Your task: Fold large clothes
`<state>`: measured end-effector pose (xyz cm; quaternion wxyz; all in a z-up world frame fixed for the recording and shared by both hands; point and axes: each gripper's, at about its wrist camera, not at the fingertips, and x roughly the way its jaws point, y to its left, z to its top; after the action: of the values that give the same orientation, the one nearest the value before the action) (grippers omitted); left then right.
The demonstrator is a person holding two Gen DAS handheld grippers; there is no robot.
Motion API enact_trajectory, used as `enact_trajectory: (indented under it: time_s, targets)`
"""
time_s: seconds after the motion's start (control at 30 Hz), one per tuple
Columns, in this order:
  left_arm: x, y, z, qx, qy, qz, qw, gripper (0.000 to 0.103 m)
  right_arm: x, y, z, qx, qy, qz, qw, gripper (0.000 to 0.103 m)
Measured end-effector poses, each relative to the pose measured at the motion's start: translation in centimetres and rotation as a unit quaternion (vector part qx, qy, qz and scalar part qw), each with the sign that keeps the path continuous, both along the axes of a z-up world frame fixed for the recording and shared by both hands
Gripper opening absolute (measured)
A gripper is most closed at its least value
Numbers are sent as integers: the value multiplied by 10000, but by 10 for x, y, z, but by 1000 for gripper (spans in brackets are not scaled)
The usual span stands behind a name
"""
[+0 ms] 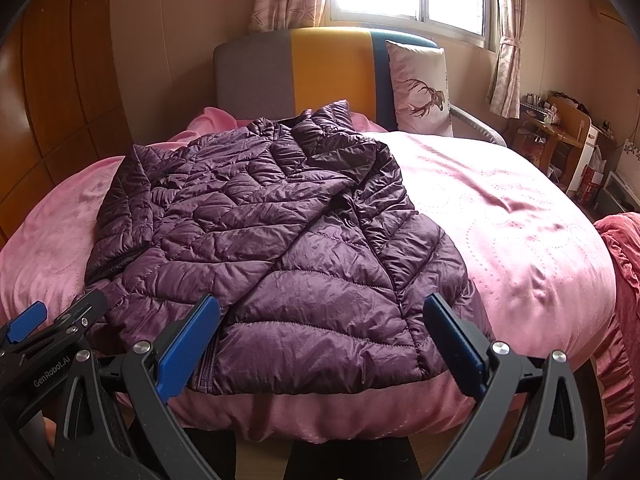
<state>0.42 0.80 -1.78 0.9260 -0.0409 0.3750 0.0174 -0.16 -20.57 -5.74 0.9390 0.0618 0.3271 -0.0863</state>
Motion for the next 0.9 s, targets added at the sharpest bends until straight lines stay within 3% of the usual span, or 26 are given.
enact_trajectory:
  time_s: [0.37,0.73,0.83,0.9]
  targets:
    - [6,-1,-3,42,91,35,9999,99,7,-2,-4,40,13,65,10000,101]
    - [25,4,-18,66,446,147,9989,99,26,-1,-10,164,71,392,9991,101]
    - [33,14,-22,-190,522,-29,9985,99,37,7,-5,234,27,800,9965,101]
    - [38,34,-24,-629,554,40,9965,99,48,17,-2,286,31,1179,9926,101]
